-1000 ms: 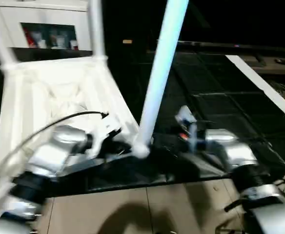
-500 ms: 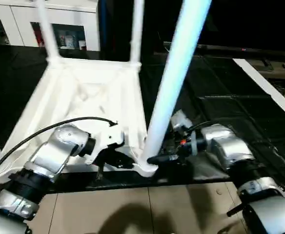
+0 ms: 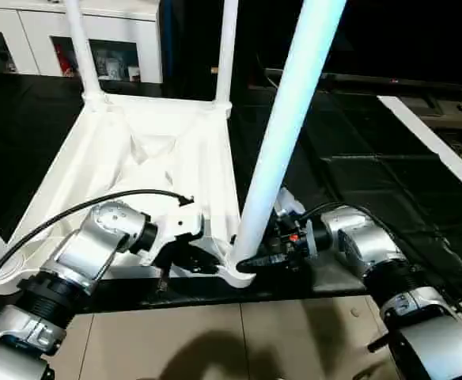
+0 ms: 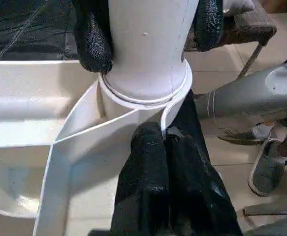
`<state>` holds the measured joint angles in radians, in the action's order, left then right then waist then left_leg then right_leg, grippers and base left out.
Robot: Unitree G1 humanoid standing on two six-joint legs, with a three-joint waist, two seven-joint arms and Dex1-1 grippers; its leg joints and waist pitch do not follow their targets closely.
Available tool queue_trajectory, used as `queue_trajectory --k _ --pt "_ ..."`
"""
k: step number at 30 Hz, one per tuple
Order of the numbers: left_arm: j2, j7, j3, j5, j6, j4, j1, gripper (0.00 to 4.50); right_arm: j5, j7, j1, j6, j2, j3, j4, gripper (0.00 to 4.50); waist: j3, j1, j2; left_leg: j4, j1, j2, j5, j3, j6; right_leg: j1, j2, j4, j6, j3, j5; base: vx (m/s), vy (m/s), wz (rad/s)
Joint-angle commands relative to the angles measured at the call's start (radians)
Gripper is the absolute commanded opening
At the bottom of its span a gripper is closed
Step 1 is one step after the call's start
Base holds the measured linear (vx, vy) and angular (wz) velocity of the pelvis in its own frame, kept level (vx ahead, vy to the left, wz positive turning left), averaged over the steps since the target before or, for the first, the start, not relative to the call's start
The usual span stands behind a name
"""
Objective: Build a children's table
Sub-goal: Rotate leg to tighten
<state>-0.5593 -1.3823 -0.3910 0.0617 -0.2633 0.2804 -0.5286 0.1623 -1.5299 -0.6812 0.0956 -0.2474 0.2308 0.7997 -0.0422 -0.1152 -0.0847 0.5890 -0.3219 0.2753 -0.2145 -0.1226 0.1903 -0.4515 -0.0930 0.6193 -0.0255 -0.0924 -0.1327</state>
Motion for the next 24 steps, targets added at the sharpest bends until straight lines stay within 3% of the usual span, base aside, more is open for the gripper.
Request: queue_trajectory --k 1,11,13,14,17,18,19,21,22,24 --pt "0.008 -0.028 -0.045 -0.023 0.010 0.009 -0.013 0.00 -0.005 -0.028 -0.015 -0.002 -0.005 0.005 0.006 2.33 0.065 0.006 0.017 -0.069 -0.025 -0.055 -0.141 -0.057 -0.031 0.085 -0.016 -0.055 -0.197 0.031 -0.256 0.000 0.000 0.00" --pt "0.031 -0.014 -0.027 0.000 -0.038 0.033 -0.023 0.00 0.011 -0.049 0.009 0.019 0.002 0.011 -0.026 2.12 0.064 0.006 0.022 -0.068 -0.025 -0.055 -0.163 -0.056 -0.027 0.085 -0.014 -0.056 -0.199 0.031 -0.263 0.000 0.000 0.00" --pt "0.044 0.000 -0.019 0.005 -0.059 0.050 -0.032 0.00 0.018 -0.037 0.021 0.031 0.011 0.009 -0.044 2.11 0.065 0.005 0.026 -0.067 -0.024 -0.055 -0.162 -0.056 -0.027 0.084 -0.014 -0.055 -0.204 0.030 -0.252 0.000 0.000 0.00" --pt "0.054 0.017 -0.014 0.002 -0.063 0.062 -0.038 0.00 0.020 -0.024 0.032 0.035 0.018 0.009 -0.056 2.11 0.066 0.004 0.033 -0.068 -0.022 -0.056 -0.163 -0.055 -0.026 0.084 -0.013 -0.054 -0.207 0.031 -0.245 0.000 0.000 0.00" --pt "0.086 0.072 0.005 -0.001 -0.090 0.091 -0.055 0.00 0.011 0.053 0.054 0.053 0.039 0.002 -0.071 2.11 0.063 0.004 0.032 -0.068 -0.020 -0.057 -0.174 -0.058 -0.027 0.083 -0.011 -0.058 -0.207 0.031 -0.249 0.000 0.000 0.00" --pt "0.103 0.105 0.018 -0.002 -0.100 0.106 -0.062 0.00 0.003 0.100 0.057 0.059 0.051 -0.004 -0.065 2.11 0.061 0.005 0.029 -0.068 -0.022 -0.060 -0.198 -0.058 -0.023 0.084 -0.011 -0.066 -0.186 0.030 -0.313 0.000 0.000 0.00" --pt "0.119 0.135 0.029 -0.002 -0.111 0.119 -0.070 0.00 -0.009 0.153 0.059 0.056 0.064 -0.009 -0.057 2.11 0.059 0.006 0.033 -0.068 -0.022 -0.062 -0.208 -0.057 -0.021 0.084 -0.011 -0.070 -0.174 0.029 -0.347 0.000 0.000 0.00" --pt "0.156 0.216 0.055 -0.009 -0.128 0.152 -0.087 0.00 -0.039 0.290 0.056 0.042 0.098 -0.024 -0.029 2.08 0.054 0.012 0.029 -0.068 -0.022 -0.067 -0.244 -0.056 -0.015 0.080 -0.009 -0.085 -0.119 0.023 -0.474 0.000 0.000 0.00" --pt "0.171 0.247 0.066 -0.009 -0.137 0.165 -0.094 0.00 -0.051 0.345 0.054 0.038 0.112 -0.030 -0.017 2.07 0.053 0.014 0.028 -0.062 -0.016 -0.073 -0.258 -0.056 -0.006 0.073 -0.008 -0.098 -0.074 0.016 -0.564 -0.057 -0.020 -0.03" --pt "0.196 0.283 0.082 -0.002 -0.153 0.184 -0.105 0.00 -0.064 0.441 0.045 0.038 0.139 -0.045 0.006 2.03 0.052 0.024 0.026 -0.055 -0.015 -0.079 -0.271 -0.054 -0.003 0.067 -0.009 -0.118 -0.016 0.000 -0.669 -0.069 -0.017 -0.04"
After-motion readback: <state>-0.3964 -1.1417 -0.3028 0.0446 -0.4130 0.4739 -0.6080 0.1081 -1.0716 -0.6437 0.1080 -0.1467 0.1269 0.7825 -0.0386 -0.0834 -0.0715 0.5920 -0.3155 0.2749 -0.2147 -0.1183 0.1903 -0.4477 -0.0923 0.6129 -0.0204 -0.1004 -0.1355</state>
